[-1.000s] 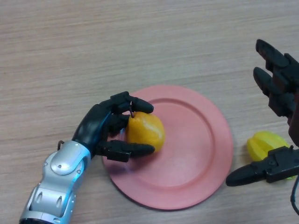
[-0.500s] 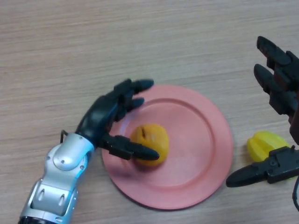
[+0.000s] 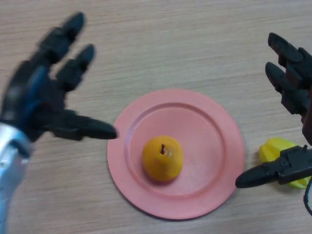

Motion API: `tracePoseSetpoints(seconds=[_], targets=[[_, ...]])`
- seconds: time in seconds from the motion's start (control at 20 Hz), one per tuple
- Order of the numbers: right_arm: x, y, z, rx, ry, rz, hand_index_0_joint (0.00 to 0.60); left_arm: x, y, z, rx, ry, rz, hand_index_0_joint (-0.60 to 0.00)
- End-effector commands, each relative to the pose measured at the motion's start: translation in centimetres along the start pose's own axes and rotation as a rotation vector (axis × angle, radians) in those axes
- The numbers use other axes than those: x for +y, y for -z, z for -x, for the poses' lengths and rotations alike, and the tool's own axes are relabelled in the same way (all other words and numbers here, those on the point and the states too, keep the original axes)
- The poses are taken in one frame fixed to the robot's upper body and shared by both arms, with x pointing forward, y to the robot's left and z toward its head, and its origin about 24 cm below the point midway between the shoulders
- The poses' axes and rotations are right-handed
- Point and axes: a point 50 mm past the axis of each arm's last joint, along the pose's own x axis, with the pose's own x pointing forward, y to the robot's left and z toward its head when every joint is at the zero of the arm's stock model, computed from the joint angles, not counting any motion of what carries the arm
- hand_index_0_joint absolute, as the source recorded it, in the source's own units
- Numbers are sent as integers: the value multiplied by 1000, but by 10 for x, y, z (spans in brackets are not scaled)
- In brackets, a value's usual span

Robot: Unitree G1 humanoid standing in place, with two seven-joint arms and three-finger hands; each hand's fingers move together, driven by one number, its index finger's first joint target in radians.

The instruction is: Pick up the yellow pear and place it on the plate

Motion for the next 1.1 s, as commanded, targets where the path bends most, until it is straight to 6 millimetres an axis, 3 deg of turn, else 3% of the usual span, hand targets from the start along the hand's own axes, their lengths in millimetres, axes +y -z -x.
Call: tracePoseSetpoints(seconds=[0.05,0.4,0.8,1.1], targets=[[-12,-24,3,-165,57,36,0,15,-33,15,-146,-36,-106,0],[-4,-28,-1,-187,3,-34,0,24,-45,49,-191,-163,-156,0],[0,-25,-12,-234,-4,14,0,20,-54,41,-250,-208,-212,0],[-2,-23,-9,-235,-19,41,0,14,-54,34,-263,-206,-271,0]])
